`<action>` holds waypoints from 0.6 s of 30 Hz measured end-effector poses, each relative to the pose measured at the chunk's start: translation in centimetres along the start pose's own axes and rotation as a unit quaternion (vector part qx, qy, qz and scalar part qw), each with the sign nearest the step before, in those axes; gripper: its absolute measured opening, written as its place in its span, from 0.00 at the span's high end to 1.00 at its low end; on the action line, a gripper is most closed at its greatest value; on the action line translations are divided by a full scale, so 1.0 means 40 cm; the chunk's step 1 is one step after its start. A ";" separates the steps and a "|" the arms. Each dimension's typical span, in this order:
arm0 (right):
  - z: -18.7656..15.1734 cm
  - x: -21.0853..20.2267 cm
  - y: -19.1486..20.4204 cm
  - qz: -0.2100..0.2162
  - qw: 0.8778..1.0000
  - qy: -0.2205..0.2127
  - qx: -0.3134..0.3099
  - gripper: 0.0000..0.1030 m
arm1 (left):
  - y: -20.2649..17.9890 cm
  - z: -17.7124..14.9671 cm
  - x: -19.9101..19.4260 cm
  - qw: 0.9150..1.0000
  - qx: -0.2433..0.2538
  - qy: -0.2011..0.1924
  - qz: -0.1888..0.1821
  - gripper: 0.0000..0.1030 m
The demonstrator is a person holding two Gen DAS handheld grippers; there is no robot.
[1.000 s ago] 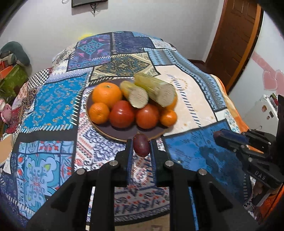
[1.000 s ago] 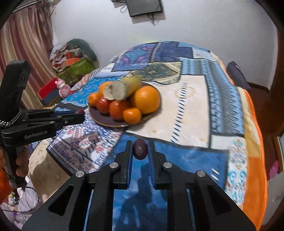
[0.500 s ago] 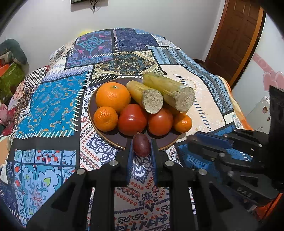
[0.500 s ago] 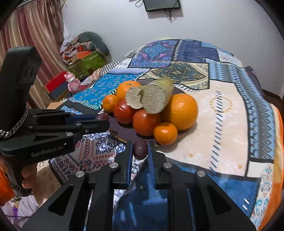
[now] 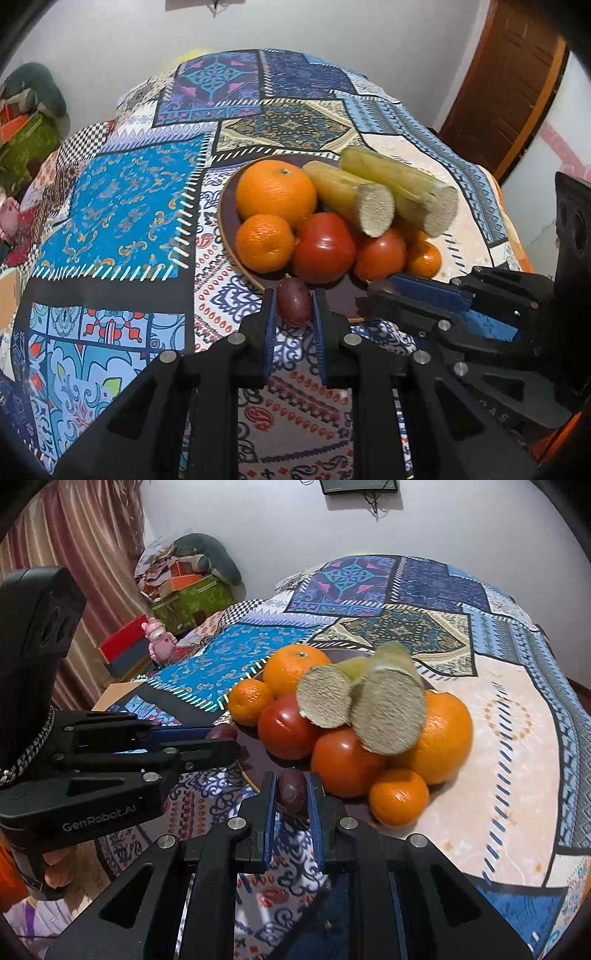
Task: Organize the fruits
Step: 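Lower both plums onto the plate rim beside the tomatoes and open both grippers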
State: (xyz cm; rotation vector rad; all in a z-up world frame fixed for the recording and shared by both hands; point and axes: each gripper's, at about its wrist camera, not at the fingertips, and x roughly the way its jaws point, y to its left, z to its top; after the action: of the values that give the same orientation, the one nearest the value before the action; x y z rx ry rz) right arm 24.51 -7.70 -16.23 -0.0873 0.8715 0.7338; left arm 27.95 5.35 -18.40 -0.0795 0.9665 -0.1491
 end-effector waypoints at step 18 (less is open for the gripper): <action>0.008 0.048 -0.002 0.000 1.000 0.013 0.002 0.85 | 0.002 0.019 0.026 1.000 -0.010 0.003 -0.007 0.82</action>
State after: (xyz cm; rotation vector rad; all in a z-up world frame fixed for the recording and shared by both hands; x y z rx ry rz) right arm 25.57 -6.57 -17.44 -0.0935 0.8974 0.7330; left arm 29.17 5.28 -18.83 -0.1036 0.9738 -0.1536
